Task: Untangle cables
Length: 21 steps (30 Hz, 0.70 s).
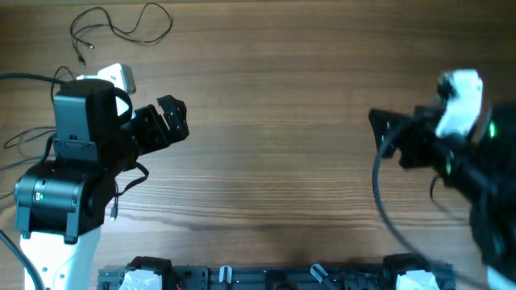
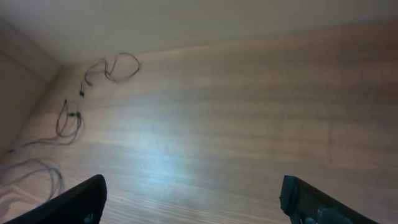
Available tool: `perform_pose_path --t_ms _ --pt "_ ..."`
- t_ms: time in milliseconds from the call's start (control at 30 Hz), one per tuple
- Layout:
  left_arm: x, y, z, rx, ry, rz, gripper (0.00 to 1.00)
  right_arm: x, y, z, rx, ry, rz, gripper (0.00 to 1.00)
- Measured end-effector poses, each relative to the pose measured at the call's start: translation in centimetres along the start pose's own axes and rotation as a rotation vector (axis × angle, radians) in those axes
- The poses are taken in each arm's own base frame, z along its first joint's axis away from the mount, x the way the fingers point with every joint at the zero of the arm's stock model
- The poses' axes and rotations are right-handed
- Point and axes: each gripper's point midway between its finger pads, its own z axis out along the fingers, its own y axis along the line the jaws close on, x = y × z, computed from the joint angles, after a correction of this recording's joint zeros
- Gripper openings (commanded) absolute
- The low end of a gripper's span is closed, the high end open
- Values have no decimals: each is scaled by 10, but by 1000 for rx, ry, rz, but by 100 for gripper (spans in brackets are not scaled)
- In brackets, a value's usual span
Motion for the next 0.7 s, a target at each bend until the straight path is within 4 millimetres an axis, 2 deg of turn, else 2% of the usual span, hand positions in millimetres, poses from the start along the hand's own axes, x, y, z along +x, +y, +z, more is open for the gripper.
perform_pose_path --t_ms 33,100,133,233,433,600,700 --pt "0 0 0 -2 -1 0 100 15 -4 -7 12 -19 -11 100" --pt "0 0 0 -2 0 0 100 32 -9 -11 27 -38 -15 100" --pt "0 1 0 -3 1 0 100 47 -14 -8 38 -15 2 100" --pt "0 1 0 -3 1 0 100 65 -24 6 62 47 127 100" --pt "0 0 0 -3 1 0 100 74 -33 30 109 137 388 100" --pt "0 0 0 -3 0 0 100 91 -51 57 201 258 453 100" --pt "0 0 0 -3 0 0 100 92 -56 58 226 257 428 100"
